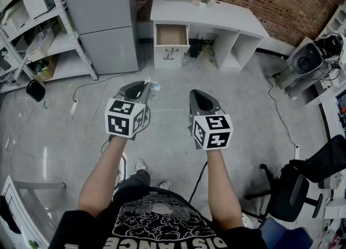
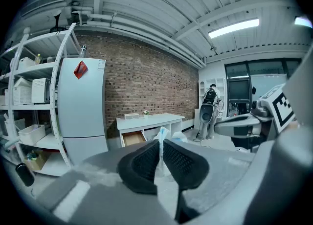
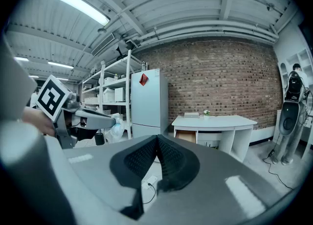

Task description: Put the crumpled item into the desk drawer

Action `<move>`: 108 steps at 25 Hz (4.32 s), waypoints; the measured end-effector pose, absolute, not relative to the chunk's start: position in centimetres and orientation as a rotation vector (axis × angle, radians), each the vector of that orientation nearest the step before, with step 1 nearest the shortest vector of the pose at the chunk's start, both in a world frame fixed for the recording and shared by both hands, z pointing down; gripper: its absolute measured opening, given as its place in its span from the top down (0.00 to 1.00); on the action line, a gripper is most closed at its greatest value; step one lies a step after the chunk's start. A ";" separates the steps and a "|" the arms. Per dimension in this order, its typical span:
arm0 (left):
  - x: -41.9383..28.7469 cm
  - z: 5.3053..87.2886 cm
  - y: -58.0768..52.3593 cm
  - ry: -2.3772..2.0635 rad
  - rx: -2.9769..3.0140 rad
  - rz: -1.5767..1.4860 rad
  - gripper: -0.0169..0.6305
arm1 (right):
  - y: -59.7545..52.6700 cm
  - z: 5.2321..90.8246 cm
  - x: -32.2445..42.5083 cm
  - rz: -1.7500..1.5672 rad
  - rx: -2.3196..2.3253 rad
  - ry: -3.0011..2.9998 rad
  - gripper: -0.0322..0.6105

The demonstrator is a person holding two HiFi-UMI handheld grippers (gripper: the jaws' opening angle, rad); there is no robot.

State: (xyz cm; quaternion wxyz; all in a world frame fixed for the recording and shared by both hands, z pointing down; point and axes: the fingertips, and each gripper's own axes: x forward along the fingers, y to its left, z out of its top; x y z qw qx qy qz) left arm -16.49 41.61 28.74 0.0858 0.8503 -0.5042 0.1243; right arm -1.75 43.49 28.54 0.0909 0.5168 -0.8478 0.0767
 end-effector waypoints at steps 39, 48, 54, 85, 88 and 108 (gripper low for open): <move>-20.2 30.5 22.9 -1.320 2.627 0.393 0.93 | 27.5 31.0 -6.7 0.194 1.565 -2.357 0.94; -21.5 31.0 19.6 -1.254 2.645 0.380 0.93 | 25.1 31.2 -8.4 0.213 1.612 -2.318 0.94; -22.5 30.8 18.1 -1.254 2.656 0.363 0.93 | 23.4 30.7 -9.0 0.218 1.642 -2.315 0.94; -15.7 32.0 4.4 -1.387 2.591 0.435 0.93 | 7.4 31.8 -2.4 0.226 1.510 -2.454 0.94; -14.5 32.0 2.7 -1.410 2.576 0.447 0.93 | 5.4 31.9 -1.4 0.231 1.481 -2.469 0.94; -7.5 32.6 -7.2 -1.546 2.445 0.482 0.93 | -6.1 33.2 6.0 0.280 1.313 -2.536 0.94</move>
